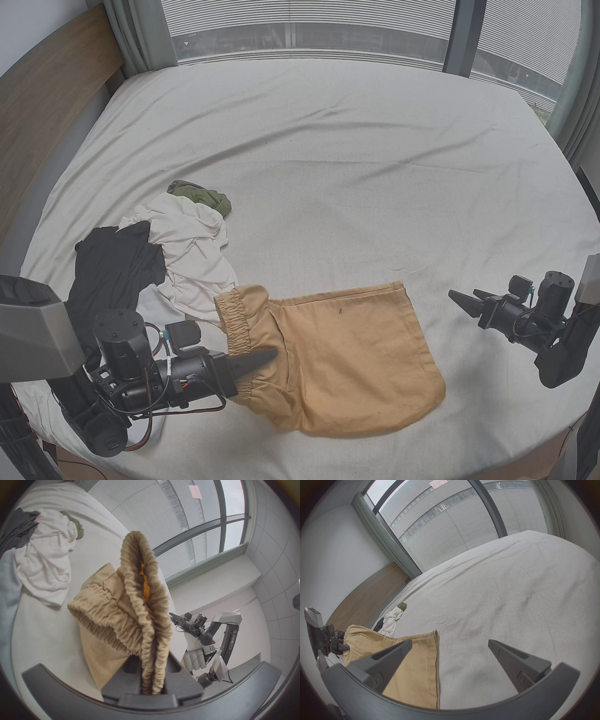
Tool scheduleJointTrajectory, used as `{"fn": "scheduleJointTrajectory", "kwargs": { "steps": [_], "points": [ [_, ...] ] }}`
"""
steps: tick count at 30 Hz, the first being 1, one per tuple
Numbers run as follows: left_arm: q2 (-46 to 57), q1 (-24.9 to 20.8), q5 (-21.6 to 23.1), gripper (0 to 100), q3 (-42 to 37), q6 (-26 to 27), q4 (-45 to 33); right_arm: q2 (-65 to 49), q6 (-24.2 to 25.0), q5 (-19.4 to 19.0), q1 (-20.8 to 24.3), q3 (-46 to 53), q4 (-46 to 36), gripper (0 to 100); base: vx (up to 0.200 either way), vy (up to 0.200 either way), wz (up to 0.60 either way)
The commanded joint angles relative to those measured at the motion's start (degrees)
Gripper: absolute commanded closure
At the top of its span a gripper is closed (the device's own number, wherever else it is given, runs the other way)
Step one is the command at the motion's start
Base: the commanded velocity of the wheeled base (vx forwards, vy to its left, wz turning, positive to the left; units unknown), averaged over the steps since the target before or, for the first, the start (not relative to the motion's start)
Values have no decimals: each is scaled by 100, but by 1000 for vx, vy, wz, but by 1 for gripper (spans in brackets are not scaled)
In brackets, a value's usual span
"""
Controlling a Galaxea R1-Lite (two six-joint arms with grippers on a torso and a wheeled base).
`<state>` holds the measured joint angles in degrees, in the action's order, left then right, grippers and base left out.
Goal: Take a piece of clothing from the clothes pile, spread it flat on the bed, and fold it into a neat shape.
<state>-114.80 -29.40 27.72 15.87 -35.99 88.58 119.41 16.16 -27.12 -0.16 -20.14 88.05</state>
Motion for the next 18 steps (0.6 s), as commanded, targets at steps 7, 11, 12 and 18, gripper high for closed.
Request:
{"fn": "scheduleJointTrajectory", "kwargs": {
  "steps": [7, 11, 12, 18],
  "points": [
    [-473, -690, -399, 100, 751, -5, -7, -14, 1, -3, 7, -8, 1, 0, 0, 0, 0],
    [-517, -777, -434, 100, 900, -14, -25, -14, 1, -3, 7, 1, 1, 0, 0, 0, 0],
    [-526, -804, -434, 100, 1023, -84, -33, -14, 1, -3, 16, 1, 1, 0, 0, 0, 0],
    [-535, -1076, -434, 100, 1445, -383, -280, -49, 1, -3, 16, -8, 1, 0, 0, 0, 0]
  ]
}}
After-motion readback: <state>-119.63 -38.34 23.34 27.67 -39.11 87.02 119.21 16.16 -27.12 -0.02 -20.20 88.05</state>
